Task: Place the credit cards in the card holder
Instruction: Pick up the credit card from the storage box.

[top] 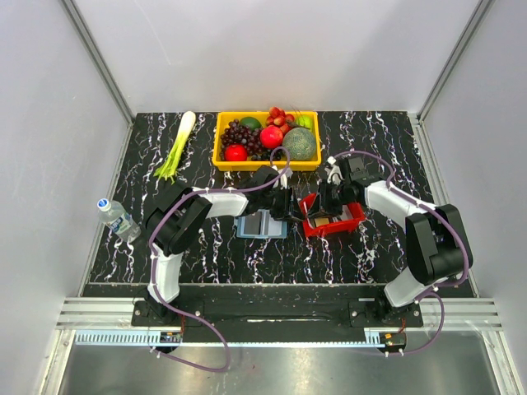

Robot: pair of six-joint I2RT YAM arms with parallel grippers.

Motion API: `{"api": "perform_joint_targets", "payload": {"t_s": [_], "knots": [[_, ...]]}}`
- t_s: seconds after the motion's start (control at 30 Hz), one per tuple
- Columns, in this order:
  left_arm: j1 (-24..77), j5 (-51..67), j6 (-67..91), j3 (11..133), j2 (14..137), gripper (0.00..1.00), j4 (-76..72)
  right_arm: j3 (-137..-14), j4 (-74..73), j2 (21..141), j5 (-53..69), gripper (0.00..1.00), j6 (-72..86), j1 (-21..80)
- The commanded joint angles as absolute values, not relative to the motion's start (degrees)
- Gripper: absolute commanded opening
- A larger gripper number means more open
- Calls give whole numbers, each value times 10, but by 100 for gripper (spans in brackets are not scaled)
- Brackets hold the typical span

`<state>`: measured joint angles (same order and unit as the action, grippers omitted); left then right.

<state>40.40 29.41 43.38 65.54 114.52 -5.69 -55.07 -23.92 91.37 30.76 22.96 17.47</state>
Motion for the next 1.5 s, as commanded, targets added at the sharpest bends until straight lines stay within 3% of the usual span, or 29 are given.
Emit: {"api": "perform_joint_targets", "payload": {"t_s": [0.0,0.27,0.3,0.43,0.57,0.97,1.17,1.47], "knots": [[408,294,432,672,1150,43,-81,-545,-211,911,359,25,239,175],[408,294,433,673,1150,43,-82,-542,-213,918,339,20,238,175],[408,295,433,672,1151,43,-82,-541,-216,909,323,22,240,176],[407,292,433,668,1147,43,-83,-544,-230,847,222,45,250,175],[408,294,435,667,1148,43,-86,-564,-264,862,163,49,231,173],[408,299,437,667,1150,43,-91,-575,-253,943,214,58,209,174],[408,299,436,669,1150,43,-89,-564,-246,965,218,54,205,174],[408,301,436,669,1151,43,-88,-555,-226,961,250,35,210,174]]}}
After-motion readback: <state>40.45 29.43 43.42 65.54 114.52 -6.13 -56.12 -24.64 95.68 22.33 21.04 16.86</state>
